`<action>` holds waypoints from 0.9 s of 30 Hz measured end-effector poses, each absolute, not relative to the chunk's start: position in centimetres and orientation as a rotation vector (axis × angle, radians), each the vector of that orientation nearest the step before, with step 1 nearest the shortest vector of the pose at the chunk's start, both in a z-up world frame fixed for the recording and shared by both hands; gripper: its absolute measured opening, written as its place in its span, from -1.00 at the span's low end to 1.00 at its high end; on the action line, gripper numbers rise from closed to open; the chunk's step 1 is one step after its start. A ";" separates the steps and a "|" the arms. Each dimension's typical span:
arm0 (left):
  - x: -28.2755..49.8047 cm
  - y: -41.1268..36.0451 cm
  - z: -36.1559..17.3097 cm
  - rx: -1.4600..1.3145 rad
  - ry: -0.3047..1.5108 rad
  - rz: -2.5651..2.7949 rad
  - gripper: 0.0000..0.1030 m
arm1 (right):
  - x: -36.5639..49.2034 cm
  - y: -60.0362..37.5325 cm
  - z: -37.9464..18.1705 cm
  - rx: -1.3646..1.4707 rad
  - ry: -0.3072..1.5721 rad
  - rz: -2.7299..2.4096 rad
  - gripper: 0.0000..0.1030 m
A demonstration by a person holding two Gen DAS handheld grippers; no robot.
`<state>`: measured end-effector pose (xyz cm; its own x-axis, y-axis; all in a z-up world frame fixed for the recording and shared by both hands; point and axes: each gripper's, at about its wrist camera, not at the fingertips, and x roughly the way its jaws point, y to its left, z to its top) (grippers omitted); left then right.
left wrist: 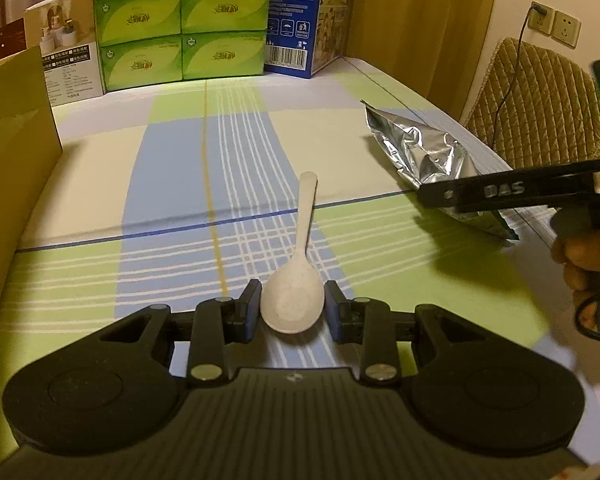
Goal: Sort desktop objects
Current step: 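Grasp the silver-green snack bag with right tool while left tool holds the spoon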
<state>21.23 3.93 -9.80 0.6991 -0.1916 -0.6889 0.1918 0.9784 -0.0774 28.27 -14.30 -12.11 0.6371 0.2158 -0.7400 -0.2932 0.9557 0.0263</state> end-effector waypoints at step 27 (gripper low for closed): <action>9.9 3.1 -9.0 0.042 0.810 -0.254 -0.45 | 10.3 -17.8 -9.9 -0.017 0.920 0.299 0.45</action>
<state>9.86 3.05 -9.02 0.6611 -0.2089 -0.7206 0.2409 0.9687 -0.0599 10.29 -17.78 -9.89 0.5675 0.2473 -0.7853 -0.2615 0.9586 0.1129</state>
